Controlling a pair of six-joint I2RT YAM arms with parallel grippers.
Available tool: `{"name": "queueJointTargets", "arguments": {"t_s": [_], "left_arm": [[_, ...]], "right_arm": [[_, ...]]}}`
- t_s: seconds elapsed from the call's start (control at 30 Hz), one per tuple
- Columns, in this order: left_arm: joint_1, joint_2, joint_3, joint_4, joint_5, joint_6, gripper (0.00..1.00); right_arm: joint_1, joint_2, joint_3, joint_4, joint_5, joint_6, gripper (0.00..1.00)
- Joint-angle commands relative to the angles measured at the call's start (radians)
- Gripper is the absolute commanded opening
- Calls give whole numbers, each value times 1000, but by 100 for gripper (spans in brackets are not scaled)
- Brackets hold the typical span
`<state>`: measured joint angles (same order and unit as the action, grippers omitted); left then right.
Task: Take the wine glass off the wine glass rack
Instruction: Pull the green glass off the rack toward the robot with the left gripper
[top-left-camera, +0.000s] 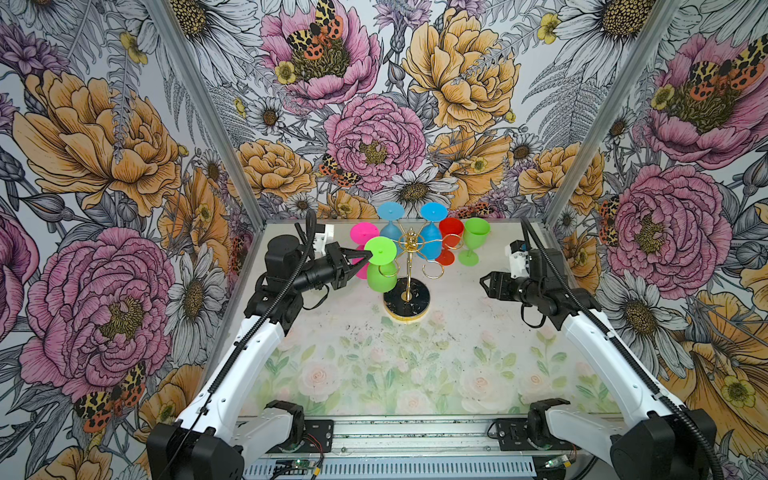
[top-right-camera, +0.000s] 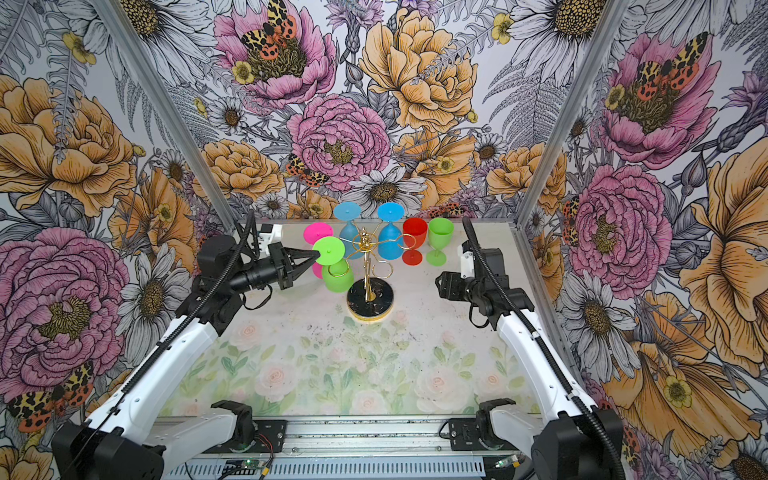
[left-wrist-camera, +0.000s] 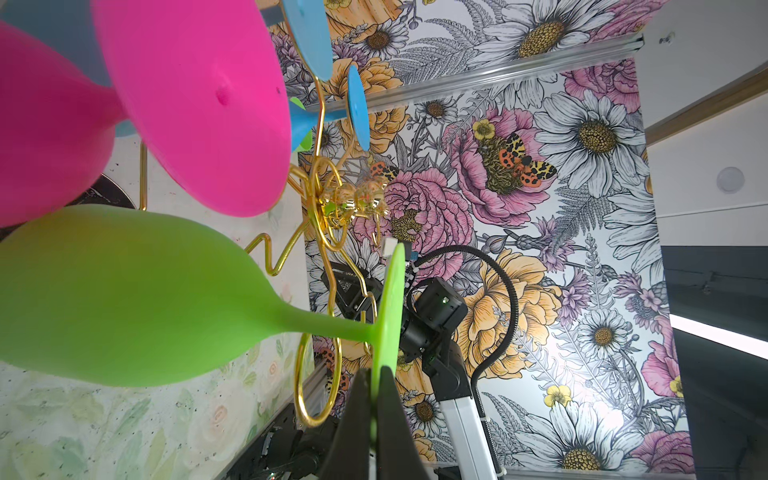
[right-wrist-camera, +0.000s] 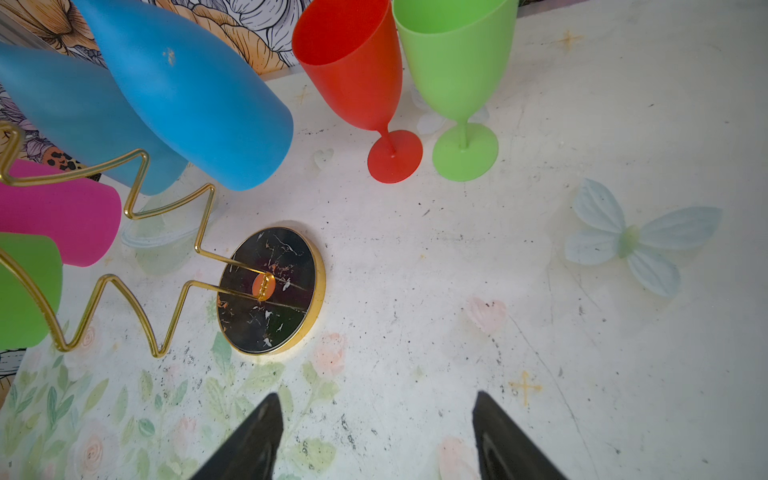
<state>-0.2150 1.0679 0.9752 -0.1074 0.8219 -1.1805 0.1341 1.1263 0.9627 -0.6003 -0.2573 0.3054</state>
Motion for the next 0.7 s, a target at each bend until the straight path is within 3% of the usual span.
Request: {"name": "queueJointTargets", "arguments": {"t_s": [0.0, 0.67], "left_arm": [[16, -44, -30, 16, 22, -6, 0], [80, -267, -205, 38, 135, -26, 0]], "right_arm": [[8, -16, 7, 17, -10, 8, 73], [9, -16, 16, 16, -41, 41, 73]]}}
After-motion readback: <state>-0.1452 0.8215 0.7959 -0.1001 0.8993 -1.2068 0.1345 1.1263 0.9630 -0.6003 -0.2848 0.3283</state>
